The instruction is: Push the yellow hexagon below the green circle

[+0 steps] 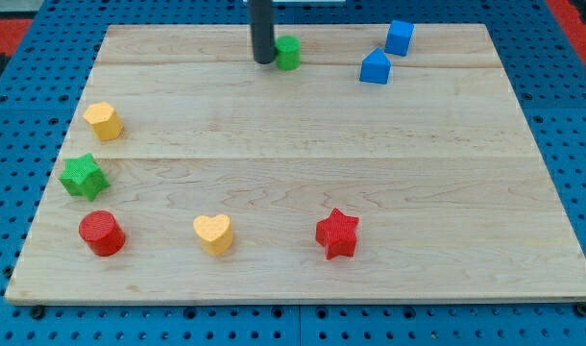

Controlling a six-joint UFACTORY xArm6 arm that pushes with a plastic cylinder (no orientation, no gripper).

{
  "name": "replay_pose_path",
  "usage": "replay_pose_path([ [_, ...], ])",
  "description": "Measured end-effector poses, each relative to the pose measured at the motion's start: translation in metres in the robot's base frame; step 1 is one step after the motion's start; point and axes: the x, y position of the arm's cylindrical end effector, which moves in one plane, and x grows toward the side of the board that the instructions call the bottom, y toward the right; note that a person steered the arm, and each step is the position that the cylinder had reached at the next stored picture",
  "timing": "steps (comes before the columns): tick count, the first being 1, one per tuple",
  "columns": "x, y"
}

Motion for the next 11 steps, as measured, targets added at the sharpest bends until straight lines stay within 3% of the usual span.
replay_pose_path([
  [1,0.009,0.0],
  [2,0.076,-0.034],
  [3,0.151,-0.1],
  [5,0.176,-0.26],
  [6,0.167,-0.258],
  [8,0.101,-0.209],
  [11,0.059,-0.051],
])
